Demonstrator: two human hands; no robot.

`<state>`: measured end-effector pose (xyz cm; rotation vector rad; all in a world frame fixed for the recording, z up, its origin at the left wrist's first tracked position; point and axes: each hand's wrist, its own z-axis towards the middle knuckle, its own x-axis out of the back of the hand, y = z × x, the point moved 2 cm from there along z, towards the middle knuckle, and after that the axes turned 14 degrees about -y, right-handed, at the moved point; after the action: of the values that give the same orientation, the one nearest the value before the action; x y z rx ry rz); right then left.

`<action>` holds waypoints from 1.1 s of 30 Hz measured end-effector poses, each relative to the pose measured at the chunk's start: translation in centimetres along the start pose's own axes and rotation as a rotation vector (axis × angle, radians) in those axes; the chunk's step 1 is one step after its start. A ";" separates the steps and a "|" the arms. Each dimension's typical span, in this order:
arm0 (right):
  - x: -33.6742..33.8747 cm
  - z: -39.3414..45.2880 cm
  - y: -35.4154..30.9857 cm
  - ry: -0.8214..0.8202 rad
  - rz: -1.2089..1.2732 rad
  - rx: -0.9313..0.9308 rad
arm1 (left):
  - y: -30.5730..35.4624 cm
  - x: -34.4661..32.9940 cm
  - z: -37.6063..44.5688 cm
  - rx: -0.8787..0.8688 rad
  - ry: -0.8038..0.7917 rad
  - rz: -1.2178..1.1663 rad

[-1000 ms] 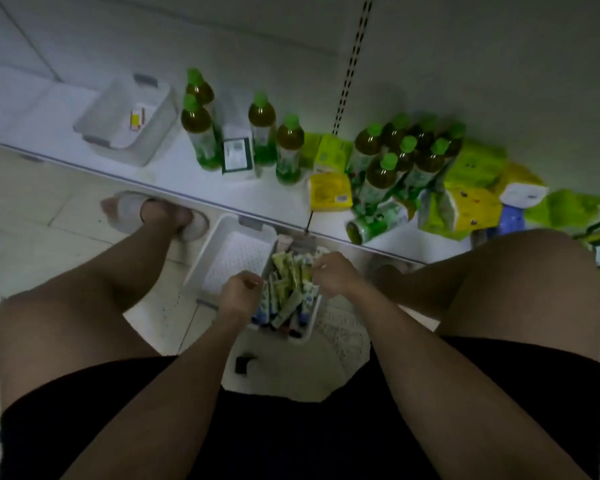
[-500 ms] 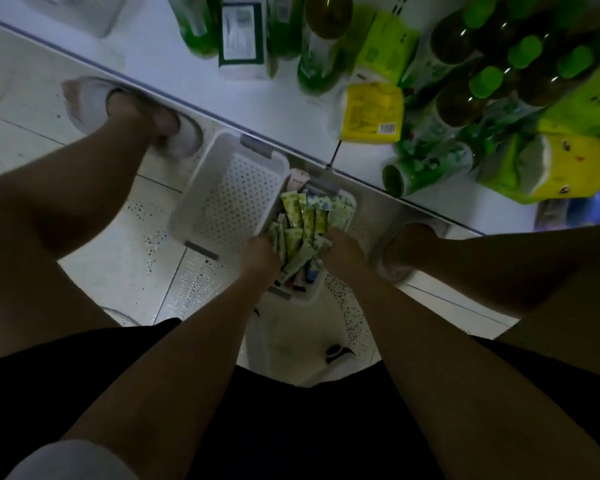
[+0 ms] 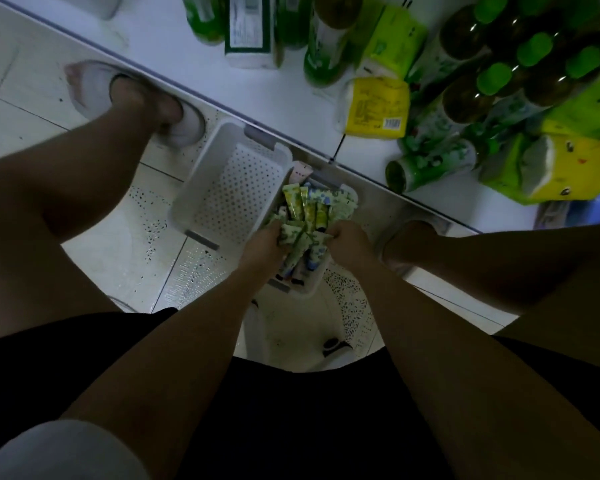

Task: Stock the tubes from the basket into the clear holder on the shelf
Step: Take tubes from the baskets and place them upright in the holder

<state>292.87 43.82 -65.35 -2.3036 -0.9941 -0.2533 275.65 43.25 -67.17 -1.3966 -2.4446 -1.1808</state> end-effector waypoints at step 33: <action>23.4 -36.0 -18.3 0.257 0.103 0.861 | 31.8 26.4 -26.5 -0.951 0.169 -0.053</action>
<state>298.42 45.78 -19.06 -1.4825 -0.6629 -0.0502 277.22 53.26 -19.16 -1.2653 -1.8315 -2.5315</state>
